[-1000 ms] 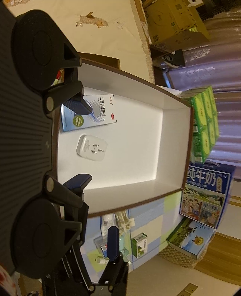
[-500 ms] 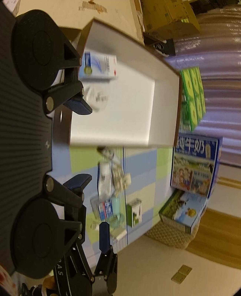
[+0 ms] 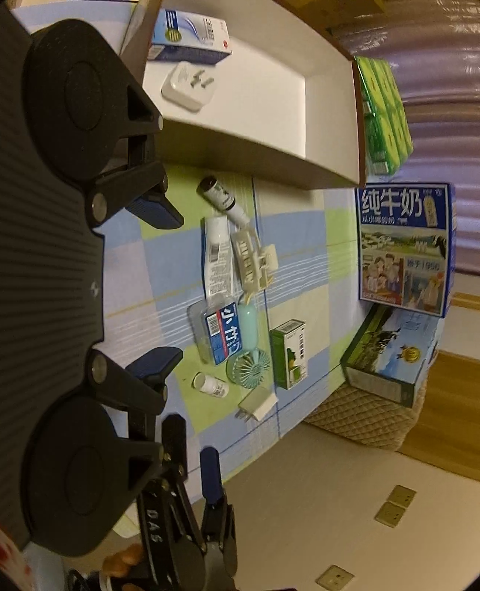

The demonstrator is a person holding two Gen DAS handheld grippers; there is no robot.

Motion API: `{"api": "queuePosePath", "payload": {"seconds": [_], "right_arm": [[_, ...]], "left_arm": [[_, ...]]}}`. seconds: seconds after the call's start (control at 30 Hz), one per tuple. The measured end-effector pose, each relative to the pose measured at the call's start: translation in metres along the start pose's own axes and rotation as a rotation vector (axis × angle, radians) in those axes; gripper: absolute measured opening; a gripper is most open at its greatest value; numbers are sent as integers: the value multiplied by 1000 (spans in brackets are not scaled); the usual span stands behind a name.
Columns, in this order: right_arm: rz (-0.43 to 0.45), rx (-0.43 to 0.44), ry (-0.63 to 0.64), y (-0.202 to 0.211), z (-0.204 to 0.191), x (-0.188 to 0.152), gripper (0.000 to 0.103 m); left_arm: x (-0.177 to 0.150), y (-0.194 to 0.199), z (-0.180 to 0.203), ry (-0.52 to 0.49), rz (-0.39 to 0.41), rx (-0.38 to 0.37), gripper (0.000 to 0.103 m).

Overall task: Organize rigid objects
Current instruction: 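Move both open tools back over the items on the table, then grasp the white lotion tube with the left tool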

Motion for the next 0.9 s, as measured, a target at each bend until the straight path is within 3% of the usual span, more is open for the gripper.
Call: {"api": "queuePosePath", "payload": {"seconds": [0.3, 0.63, 0.9], "right_arm": [[-28, -53, -63, -3, 43, -12, 70], [-60, -112, -135, -19, 78, -19, 70], [-79, -195, -228, -31, 114, -23, 70]], "left_arm": [[-8, -37, 17, -35, -30, -6, 67], [-1, -85, 6, -105, -71, 21, 67], [14, -132, -11, -51, -118, 35, 67]]}}
Point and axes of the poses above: each gripper's, at about its wrist camera, not at the fingertips, and y roughly against the way its jaws point, z to its right, x to its top, the point moved 4 cm from there along -y, roughly the way its jaws point, and after that the axes turned 10 degrees about z, right-handed, at the moved point
